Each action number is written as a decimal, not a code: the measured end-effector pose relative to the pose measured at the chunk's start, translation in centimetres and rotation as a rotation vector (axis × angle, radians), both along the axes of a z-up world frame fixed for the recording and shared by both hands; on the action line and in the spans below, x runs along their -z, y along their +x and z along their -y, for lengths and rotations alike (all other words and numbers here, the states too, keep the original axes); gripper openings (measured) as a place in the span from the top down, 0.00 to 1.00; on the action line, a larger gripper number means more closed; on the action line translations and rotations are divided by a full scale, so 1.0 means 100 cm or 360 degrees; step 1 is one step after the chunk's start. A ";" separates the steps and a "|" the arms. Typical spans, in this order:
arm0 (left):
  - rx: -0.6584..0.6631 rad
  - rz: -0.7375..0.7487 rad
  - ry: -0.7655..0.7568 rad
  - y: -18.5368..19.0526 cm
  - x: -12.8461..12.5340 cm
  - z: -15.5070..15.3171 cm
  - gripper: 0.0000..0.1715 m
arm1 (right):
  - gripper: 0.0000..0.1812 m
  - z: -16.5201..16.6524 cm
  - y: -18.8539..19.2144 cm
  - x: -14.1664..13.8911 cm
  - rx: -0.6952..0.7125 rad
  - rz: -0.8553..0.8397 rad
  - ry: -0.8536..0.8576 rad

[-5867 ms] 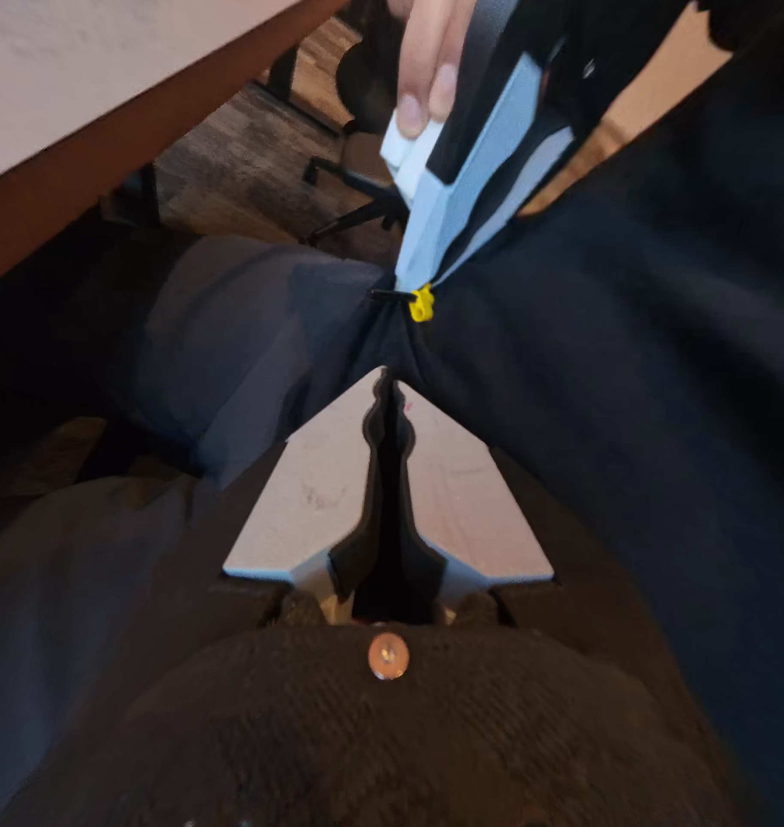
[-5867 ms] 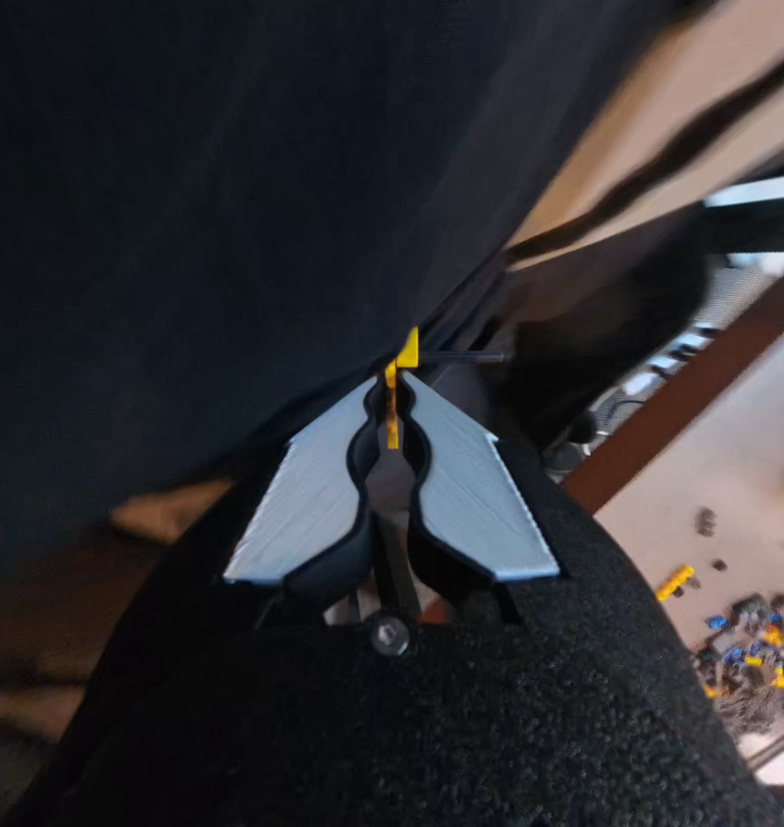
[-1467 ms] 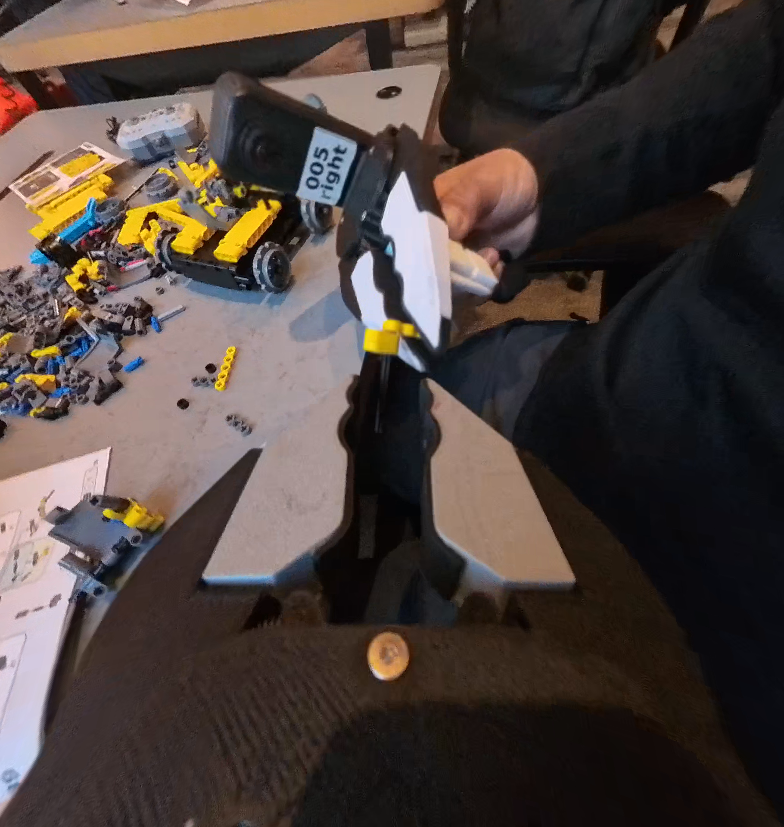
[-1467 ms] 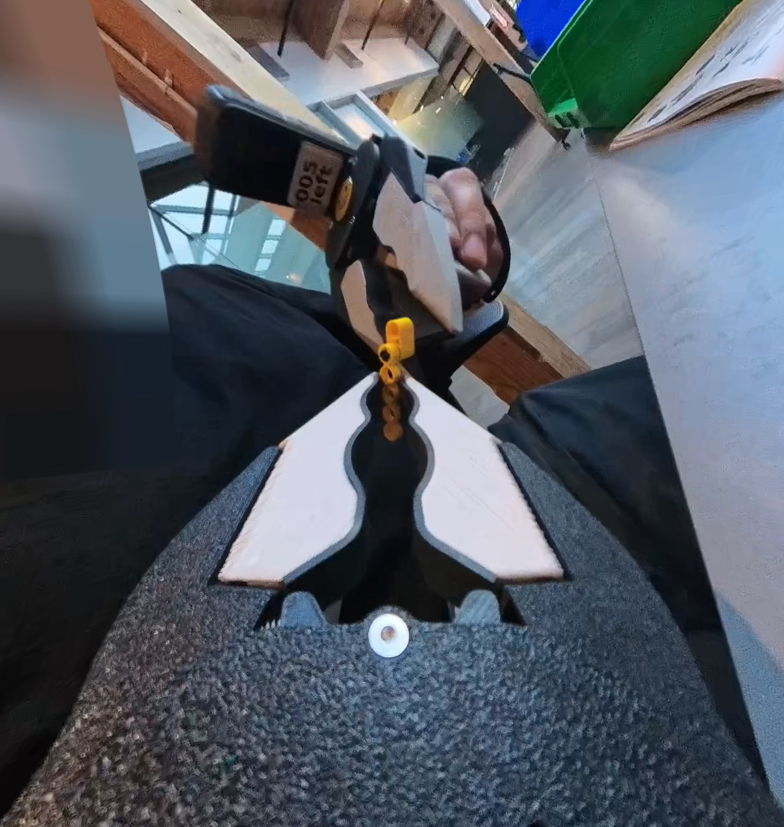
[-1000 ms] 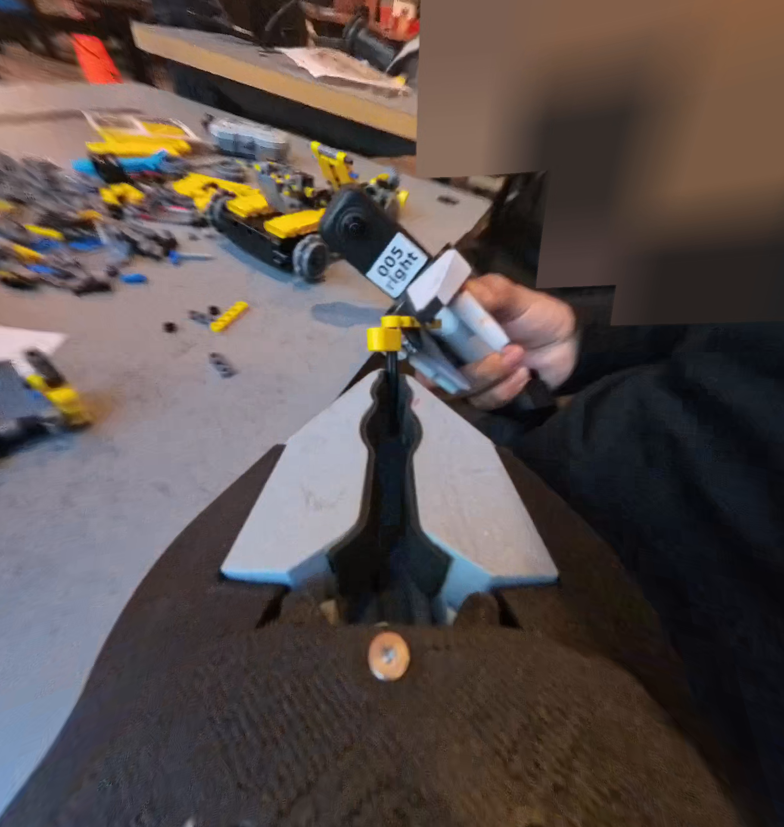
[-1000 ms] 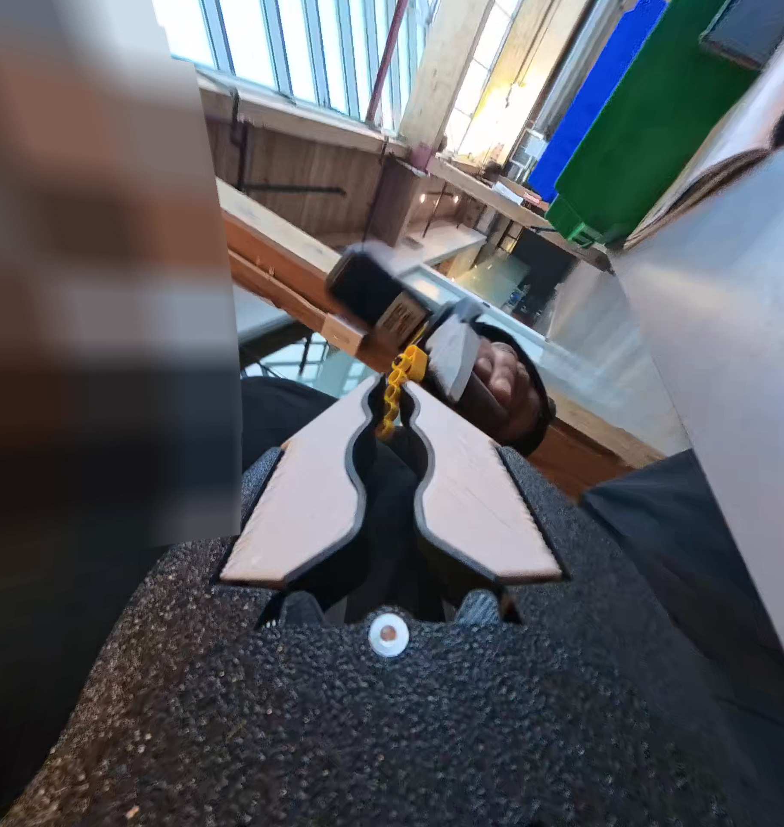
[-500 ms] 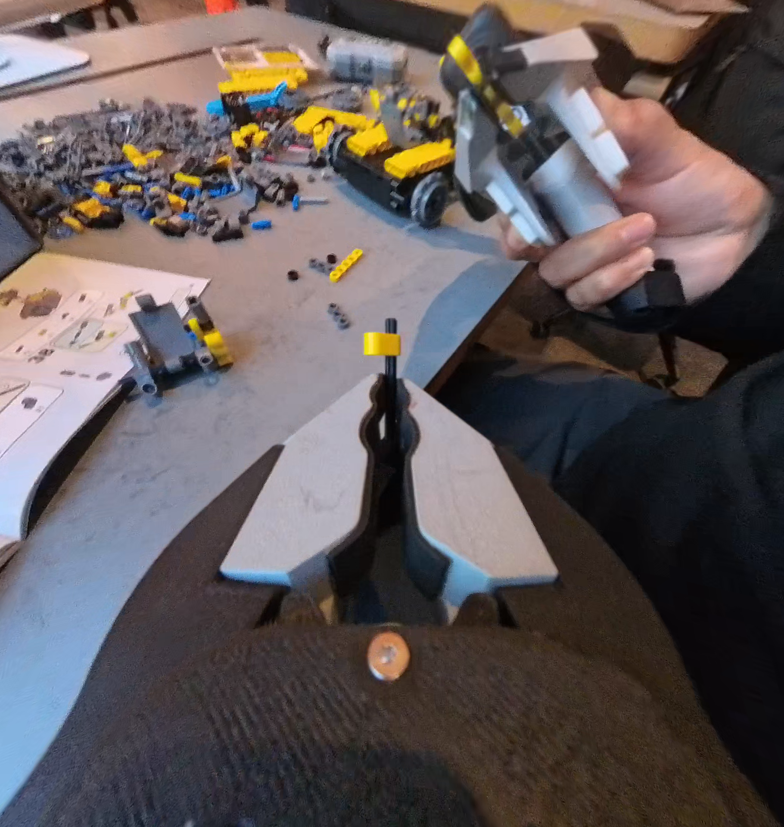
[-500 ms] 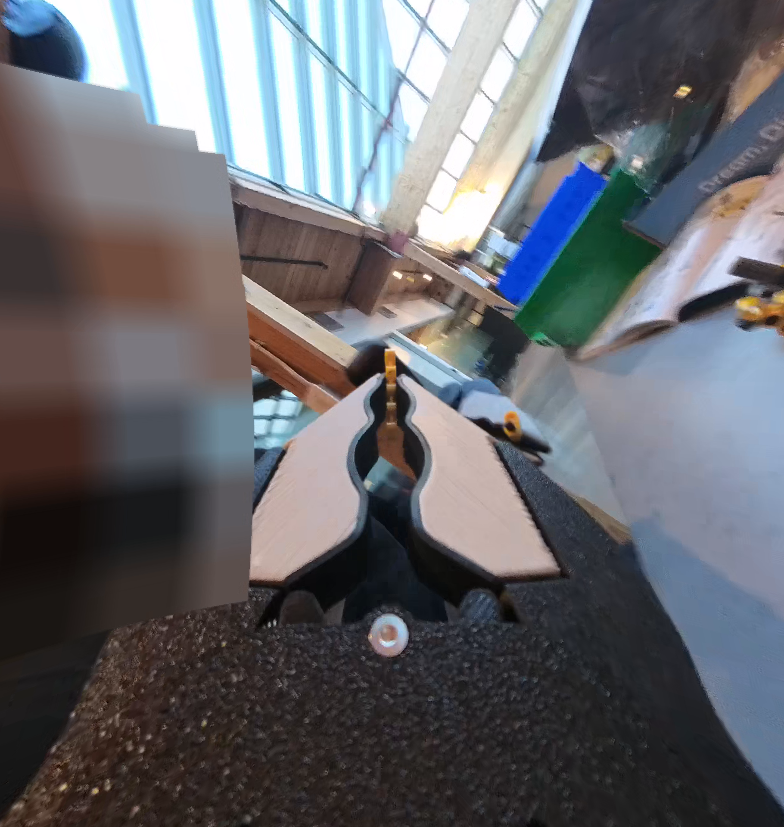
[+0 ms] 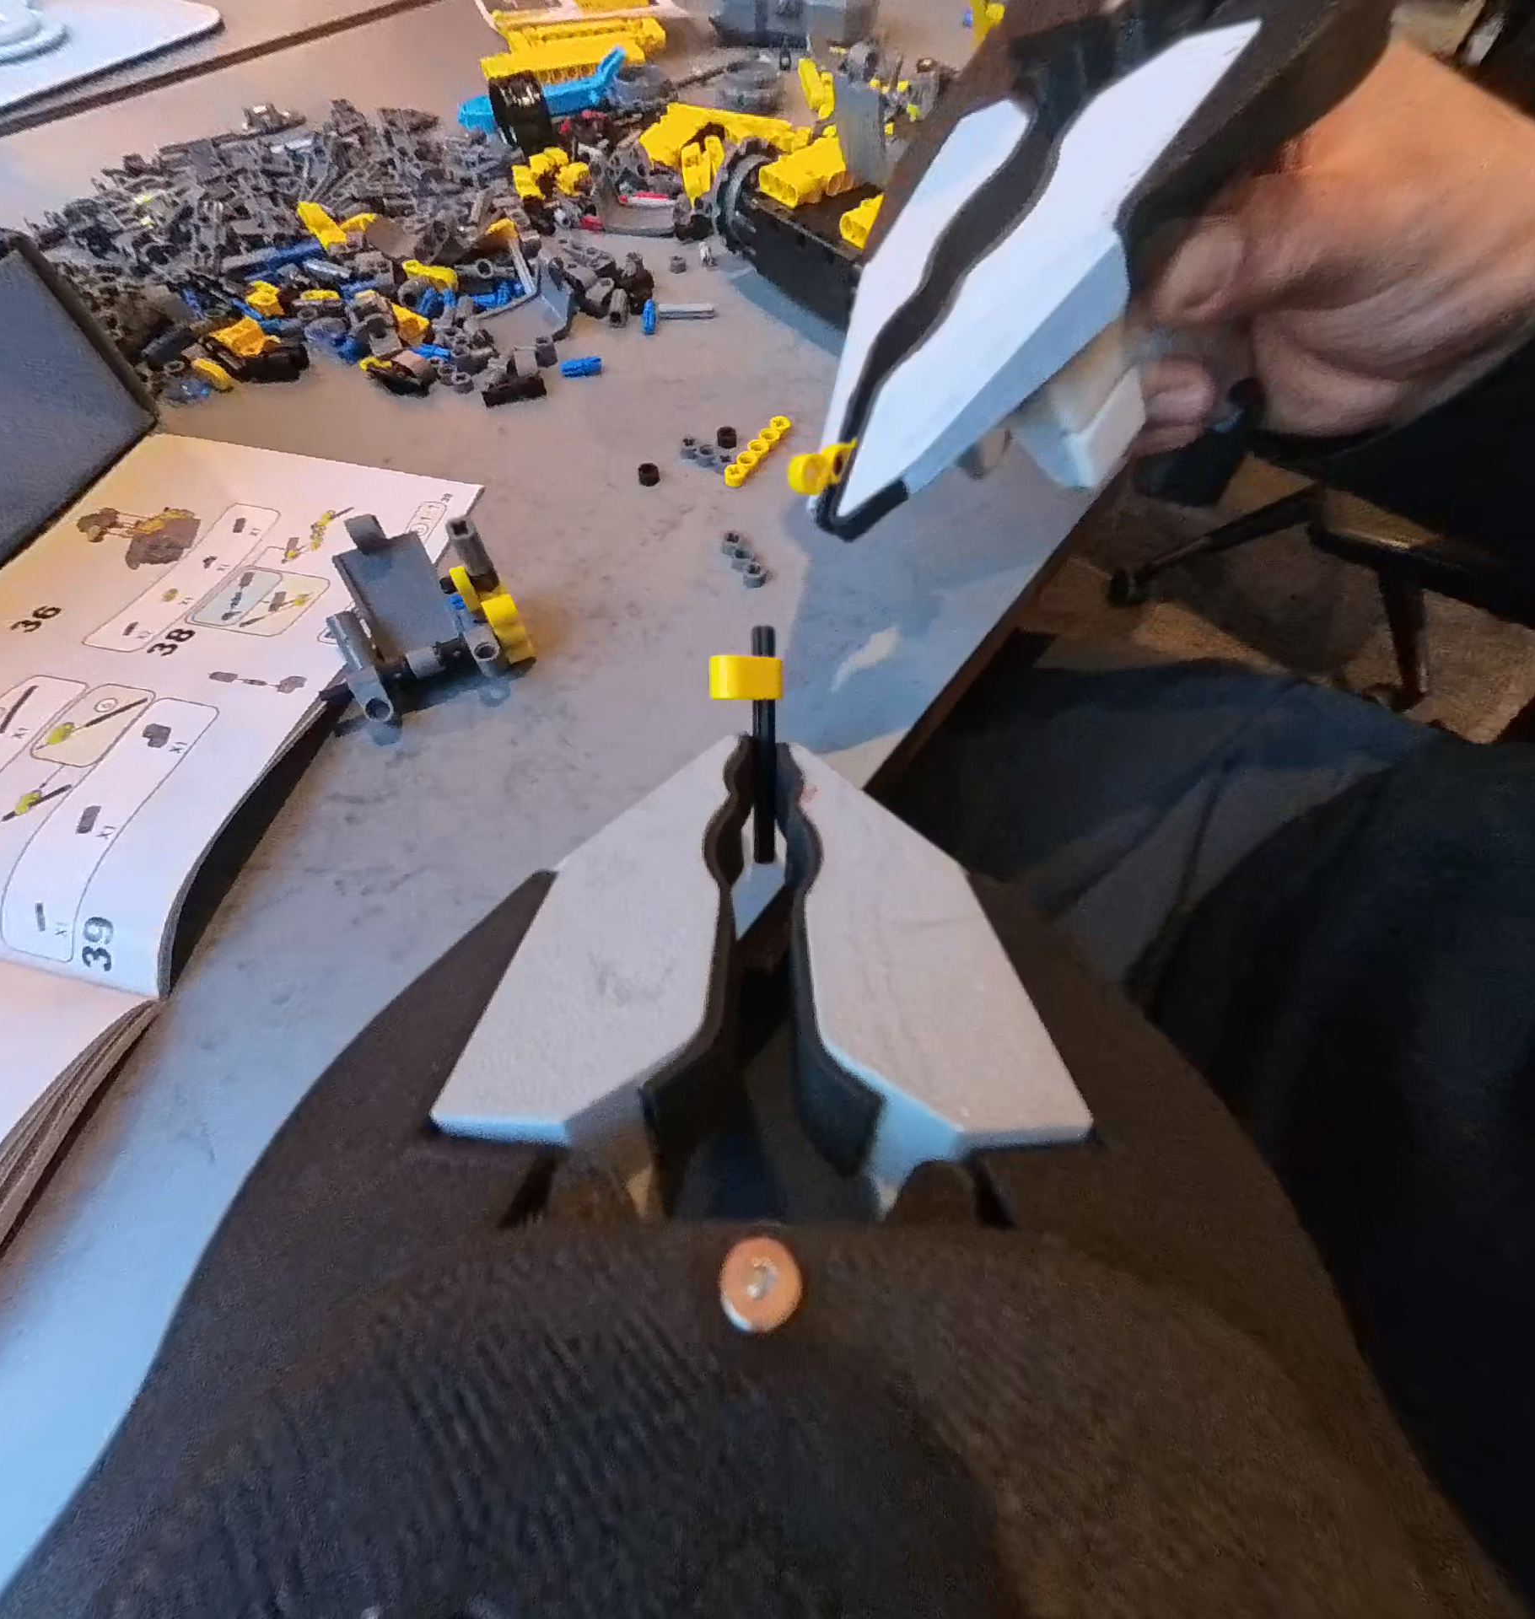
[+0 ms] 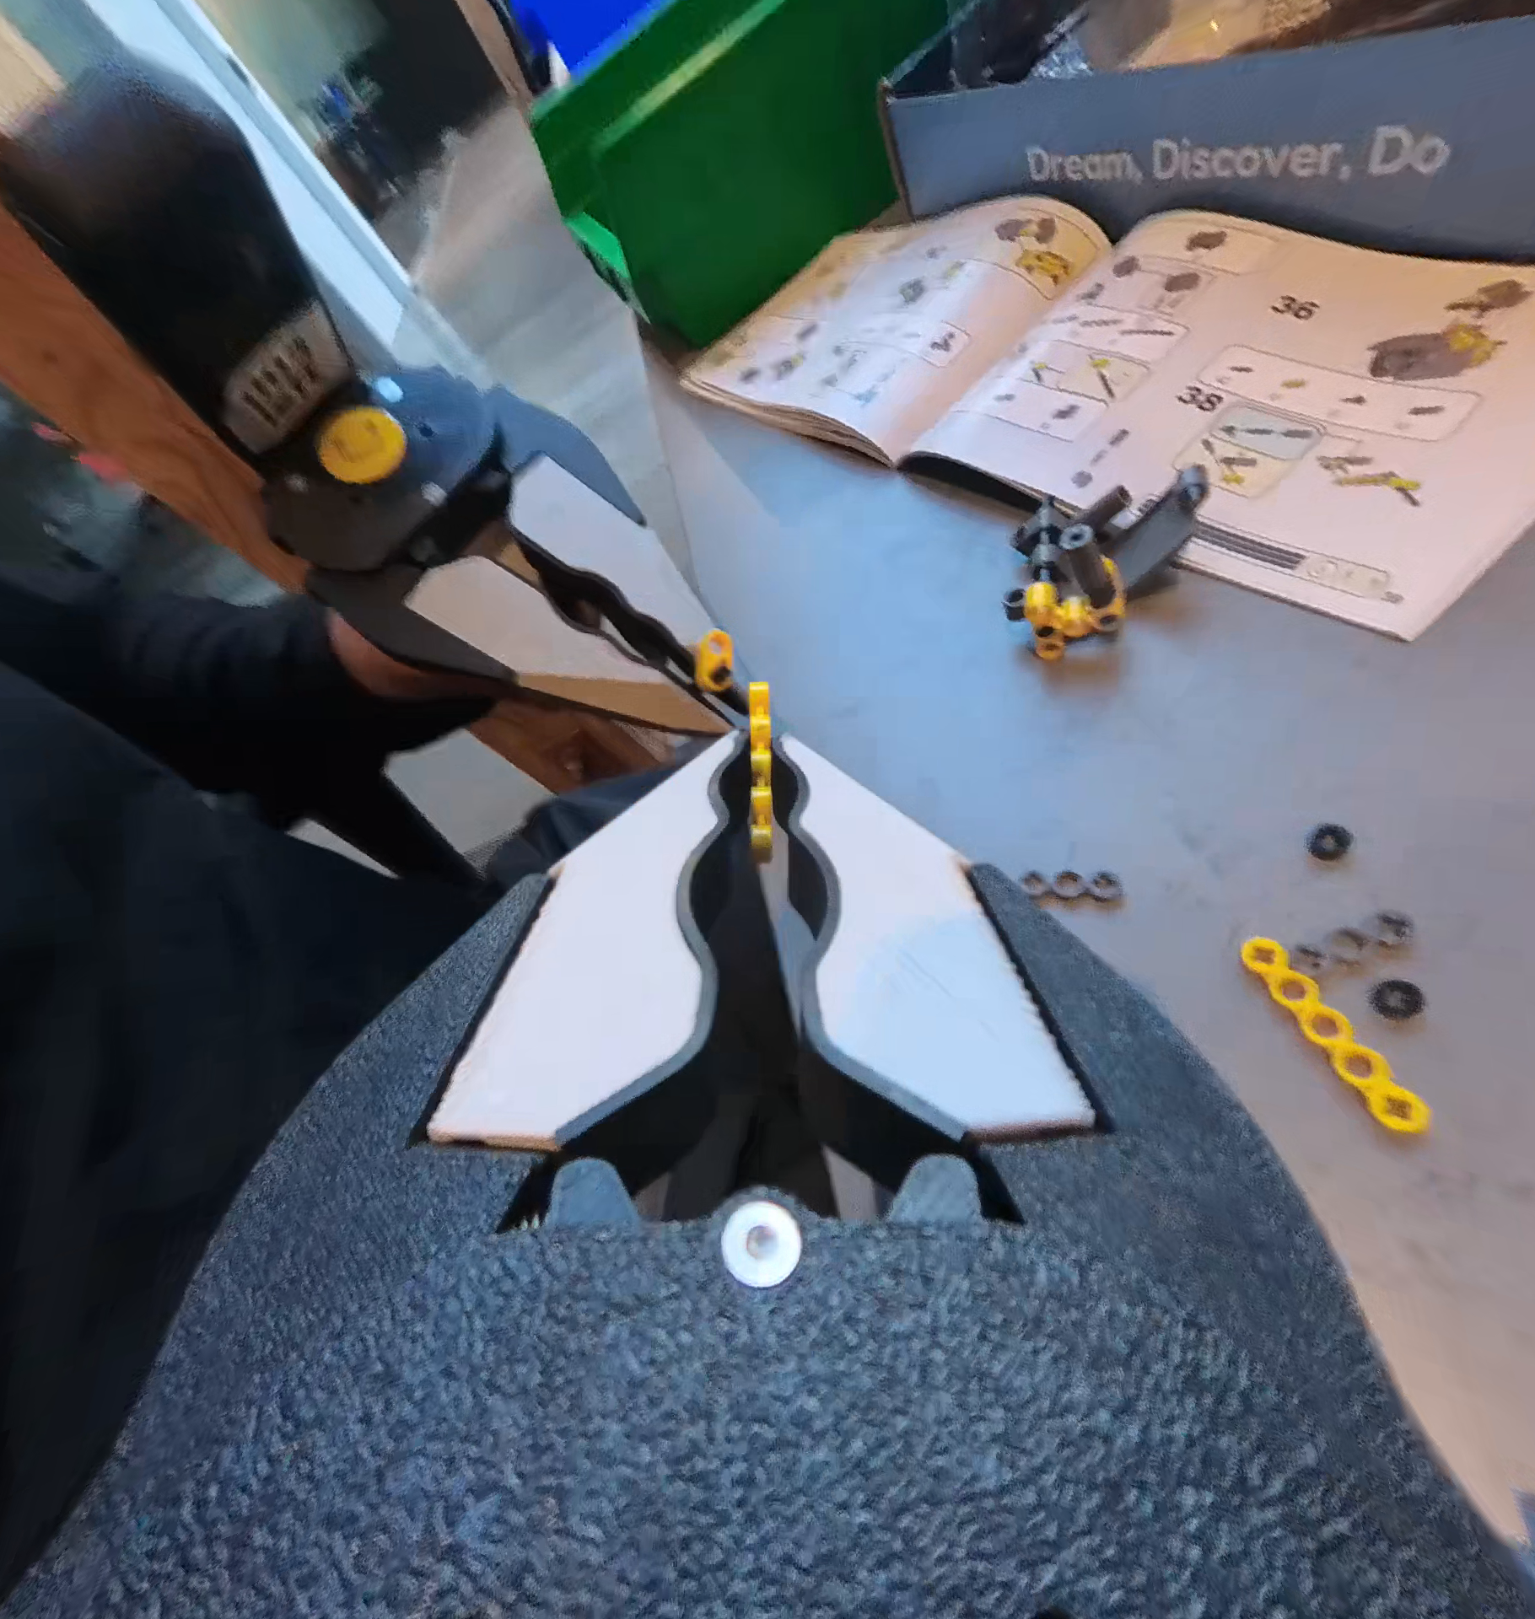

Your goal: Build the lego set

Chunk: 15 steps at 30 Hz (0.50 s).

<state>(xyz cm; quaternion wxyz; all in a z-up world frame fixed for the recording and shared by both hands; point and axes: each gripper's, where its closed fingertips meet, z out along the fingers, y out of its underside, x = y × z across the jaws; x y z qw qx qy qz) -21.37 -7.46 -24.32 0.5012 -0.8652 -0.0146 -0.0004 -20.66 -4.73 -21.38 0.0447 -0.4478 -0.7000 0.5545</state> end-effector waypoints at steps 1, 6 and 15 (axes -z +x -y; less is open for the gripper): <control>0.0001 0.0018 -0.0042 -0.002 0.003 0.001 0.98 | 0.98 -0.004 -0.002 0.007 0.0025 0.0003 0.0098; -0.0049 0.0277 -0.0289 -0.007 0.027 0.006 0.98 | 0.98 -0.021 -0.004 0.039 0.0029 0.0027 0.0602; -0.0140 0.0417 -0.0307 -0.006 0.026 0.003 0.84 | 0.98 -0.025 -0.017 0.054 0.0012 0.0008 0.0815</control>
